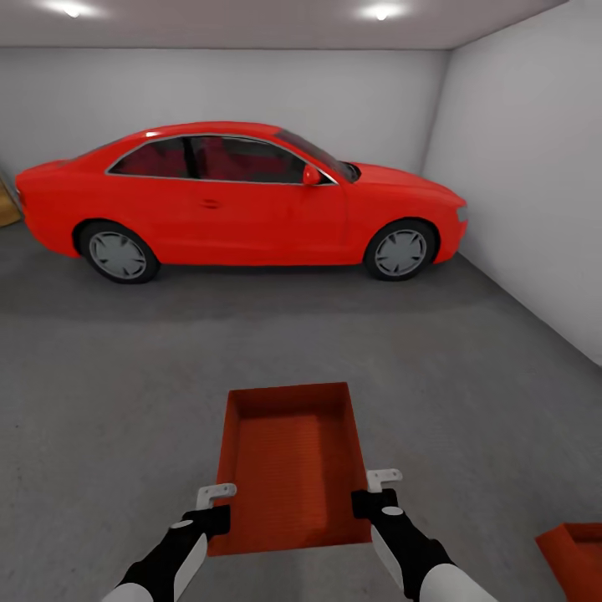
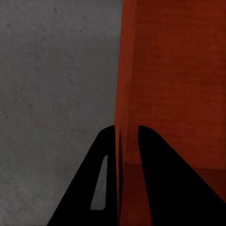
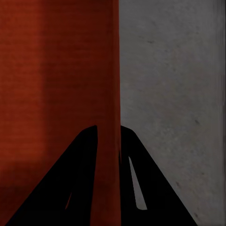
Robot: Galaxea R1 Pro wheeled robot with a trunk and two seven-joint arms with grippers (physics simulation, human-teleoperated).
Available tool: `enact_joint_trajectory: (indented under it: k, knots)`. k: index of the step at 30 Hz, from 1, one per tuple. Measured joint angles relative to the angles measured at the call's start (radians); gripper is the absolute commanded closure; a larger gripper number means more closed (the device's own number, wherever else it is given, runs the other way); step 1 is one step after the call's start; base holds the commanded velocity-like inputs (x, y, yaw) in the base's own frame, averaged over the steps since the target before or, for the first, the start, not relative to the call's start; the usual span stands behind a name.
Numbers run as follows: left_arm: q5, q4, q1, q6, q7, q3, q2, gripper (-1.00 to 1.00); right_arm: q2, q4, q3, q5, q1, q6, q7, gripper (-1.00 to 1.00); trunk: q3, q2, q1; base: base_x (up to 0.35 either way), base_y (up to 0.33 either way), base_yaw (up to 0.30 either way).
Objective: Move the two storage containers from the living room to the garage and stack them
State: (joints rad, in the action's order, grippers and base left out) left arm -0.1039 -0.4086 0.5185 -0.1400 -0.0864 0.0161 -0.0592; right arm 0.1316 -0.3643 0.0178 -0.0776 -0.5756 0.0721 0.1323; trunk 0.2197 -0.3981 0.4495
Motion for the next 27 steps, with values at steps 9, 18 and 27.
enact_joint_trajectory:
  k: [9, 18, 27]
  knots:
    - [0.000, 0.000, 0.000, 0.000, 0.000, 0.000, 0.000, 1.00, 0.000, 0.000, 0.000, 0.000, 0.001, 0.000, 0.000, 1.00, 0.000, 0.000, 0.000, 0.002, 0.000, -0.273]
    - [0.001, 0.000, 0.000, 0.000, 0.000, 0.000, 0.000, 1.00, 0.000, 0.000, -0.001, 0.000, 0.001, 0.000, 0.000, 1.00, 0.000, 0.000, 0.000, 0.000, 0.000, -0.277]
    - [0.001, 0.000, 0.000, 0.000, 0.000, 0.000, 0.000, 1.00, 0.000, 0.000, -0.001, -0.001, 0.001, 0.000, 0.000, 1.00, 0.000, 0.000, 0.000, 0.000, 0.000, -0.278]
